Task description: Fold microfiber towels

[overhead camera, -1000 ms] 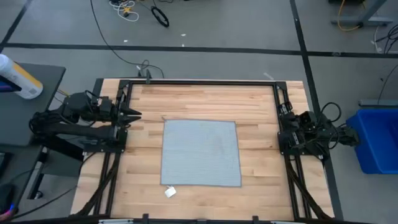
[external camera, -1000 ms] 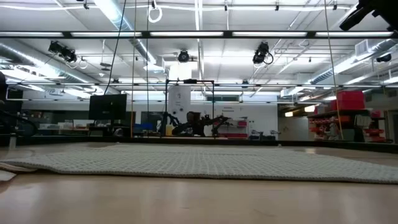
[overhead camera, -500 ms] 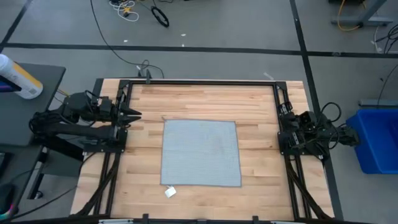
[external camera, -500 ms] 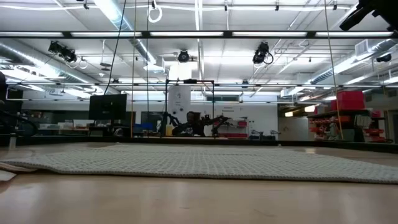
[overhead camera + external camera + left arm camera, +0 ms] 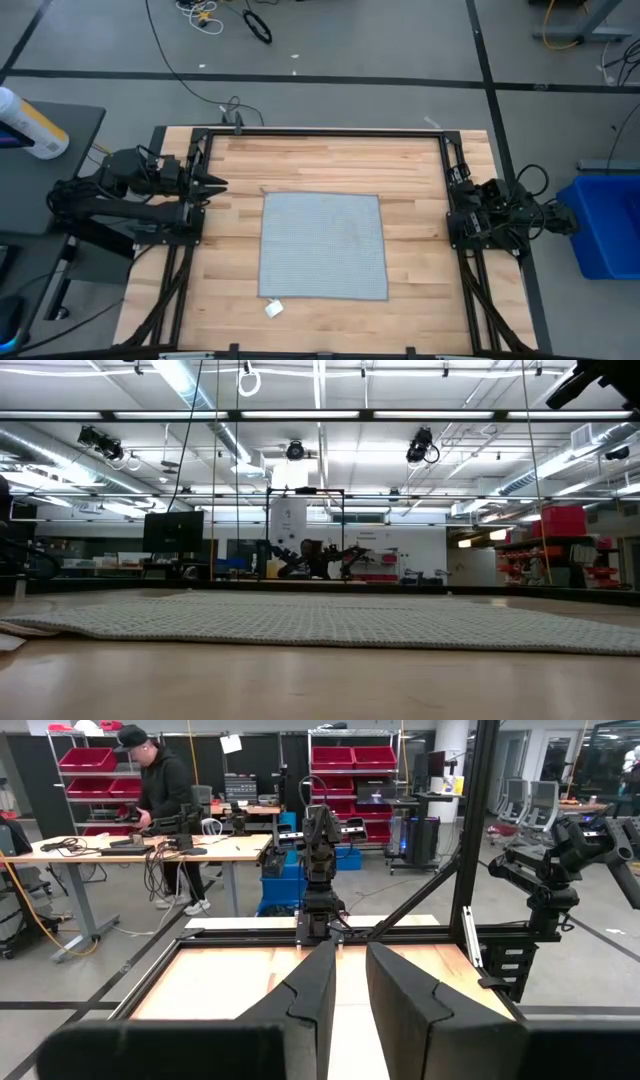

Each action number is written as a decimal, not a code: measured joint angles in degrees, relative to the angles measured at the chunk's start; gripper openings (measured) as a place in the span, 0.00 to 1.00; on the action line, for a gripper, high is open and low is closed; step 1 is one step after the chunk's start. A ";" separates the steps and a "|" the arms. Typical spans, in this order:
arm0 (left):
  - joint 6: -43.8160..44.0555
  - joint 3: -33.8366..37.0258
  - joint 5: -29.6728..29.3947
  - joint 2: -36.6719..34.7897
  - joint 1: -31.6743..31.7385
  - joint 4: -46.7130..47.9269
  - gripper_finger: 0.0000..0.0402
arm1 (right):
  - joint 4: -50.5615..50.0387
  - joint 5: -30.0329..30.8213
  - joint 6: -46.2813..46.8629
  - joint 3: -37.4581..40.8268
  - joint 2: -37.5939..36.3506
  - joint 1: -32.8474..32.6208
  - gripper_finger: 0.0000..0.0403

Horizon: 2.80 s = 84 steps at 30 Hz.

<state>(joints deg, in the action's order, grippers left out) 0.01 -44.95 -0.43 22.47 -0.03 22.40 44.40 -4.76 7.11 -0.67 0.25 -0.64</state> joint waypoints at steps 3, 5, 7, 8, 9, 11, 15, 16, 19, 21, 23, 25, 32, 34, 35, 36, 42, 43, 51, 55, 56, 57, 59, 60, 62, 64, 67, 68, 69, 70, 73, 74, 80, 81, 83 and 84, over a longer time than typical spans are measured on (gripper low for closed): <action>0.00 0.00 0.01 0.01 0.00 0.00 0.18 | 0.00 0.01 0.00 0.00 0.00 0.02 0.06; 0.00 0.00 0.01 0.00 0.01 0.01 0.18 | 0.02 -0.01 -0.02 0.00 0.00 0.02 0.06; 0.00 0.00 0.02 -0.01 0.00 0.01 0.18 | 0.01 0.00 0.00 -0.01 -0.01 0.02 0.06; 0.00 0.00 0.02 -0.01 0.00 0.01 0.18 | 0.01 0.00 -0.01 0.00 0.00 0.01 0.06; 0.00 0.00 0.01 0.00 0.00 0.01 0.18 | 0.00 0.00 0.00 0.00 0.00 0.01 0.06; 0.00 0.00 0.02 0.01 0.02 0.01 0.18 | 0.02 0.00 0.00 0.00 -0.01 0.01 0.06; 0.00 0.00 0.02 0.01 0.02 0.01 0.18 | 0.01 -0.01 -0.01 0.00 0.00 0.01 0.06; 0.00 0.00 0.01 0.01 0.01 0.01 0.18 | 0.00 -0.01 0.00 -0.02 0.00 0.02 0.06; 0.00 0.00 0.00 0.01 0.00 -0.01 0.18 | 0.00 -0.01 0.00 0.00 0.00 0.02 0.06; 0.00 0.00 0.02 0.01 0.02 0.01 0.18 | 0.02 0.01 0.00 0.00 -0.02 0.02 0.06; 0.00 0.00 0.02 0.01 0.00 -0.01 0.18 | 0.02 0.00 0.00 -0.01 -0.01 0.01 0.06; 0.00 0.00 0.00 0.01 0.01 0.01 0.18 | 0.01 -0.01 0.00 0.00 0.00 0.01 0.06; 0.00 0.00 0.02 0.01 0.02 0.00 0.18 | 0.01 -0.01 0.00 0.00 0.00 0.01 0.06; 0.00 0.00 0.01 0.01 0.00 0.01 0.18 | 0.02 0.01 0.00 0.00 -0.02 0.00 0.06; 0.00 0.00 0.00 0.01 0.02 0.01 0.18 | 0.00 0.01 0.00 -0.02 0.00 0.00 0.06; 0.00 0.00 0.02 0.00 0.01 -0.01 0.18 | 0.01 -0.01 0.00 0.00 0.00 0.01 0.06; 0.00 0.00 0.02 0.01 0.02 0.01 0.18 | 0.01 0.00 0.00 0.00 -0.02 0.00 0.06; 0.00 0.00 0.00 0.00 0.02 0.01 0.18 | 0.01 -0.01 -0.01 0.00 0.00 0.01 0.06; 0.00 0.00 0.00 0.01 0.02 0.01 0.18 | 0.00 -0.01 -0.01 0.00 0.00 0.01 0.06; 0.00 0.00 0.01 0.00 0.01 0.00 0.18 | 0.03 0.08 -0.41 0.00 -0.01 0.01 0.06; 0.00 0.00 0.01 0.00 0.00 0.01 0.18 | 0.44 1.19 -1.54 0.00 -0.01 0.09 0.06; 0.00 0.00 0.02 0.00 0.02 0.00 0.18 | 1.56 4.13 -2.91 0.02 0.00 0.22 0.06; 0.00 0.00 0.00 0.01 0.00 -0.01 0.18 | 4.31 10.18 -4.79 0.02 -0.02 0.51 0.06; 0.00 0.00 0.00 0.01 0.00 -0.01 0.18 | 5.07 11.98 -5.68 0.00 -0.04 0.65 0.06; 0.00 0.00 0.02 0.01 0.01 0.01 0.18 | 5.88 15.78 -7.16 0.00 -0.02 0.87 0.06; 0.00 0.00 0.00 -0.01 0.02 -0.01 0.18 | 7.25 19.59 -8.21 0.00 -0.02 1.35 0.06; 0.00 0.00 0.00 -0.01 0.02 -0.01 0.18 | 7.47 21.91 -8.05 0.00 -0.02 1.70 0.06; 0.00 0.00 0.00 -0.01 0.00 -0.05 0.18 | 7.50 21.92 -7.29 0.00 -0.02 1.70 0.06; 0.47 0.00 -0.06 -0.01 0.00 -0.27 0.18 | 7.54 21.72 -6.62 0.00 -0.02 1.70 0.06; 1.20 0.00 -0.07 0.01 0.01 -0.82 0.18 | 7.52 21.32 -5.53 0.00 -0.02 1.70 0.06; 2.40 0.00 0.00 -0.01 0.01 -2.07 0.18 | 7.54 20.69 -3.24 0.00 -0.02 1.70 0.06; 2.40 0.00 0.00 -0.01 0.00 -2.58 0.18 | 7.54 20.71 -2.67 0.00 -0.02 1.70 0.06; 1.32 0.00 -2.92 0.03 0.01 -6.98 0.18 | 7.47 21.22 5.44 0.00 -0.02 1.68 0.06; 1.47 0.00 -3.38 0.02 0.01 -7.51 0.18 | 7.27 20.29 5.74 0.00 -0.02 1.68 0.06; 1.60 0.00 -3.43 -0.01 0.02 -8.04 0.18 | 5.78 15.66 5.45 0.00 -0.02 1.68 0.06; 1.54 0.00 -3.43 0.03 0.02 -8.40 0.18 | 4.38 12.22 4.86 0.00 -0.02 1.68 0.06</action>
<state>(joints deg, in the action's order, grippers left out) 1.55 -44.95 -3.86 22.50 -0.01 14.01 48.79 7.46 11.97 -0.67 0.23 1.04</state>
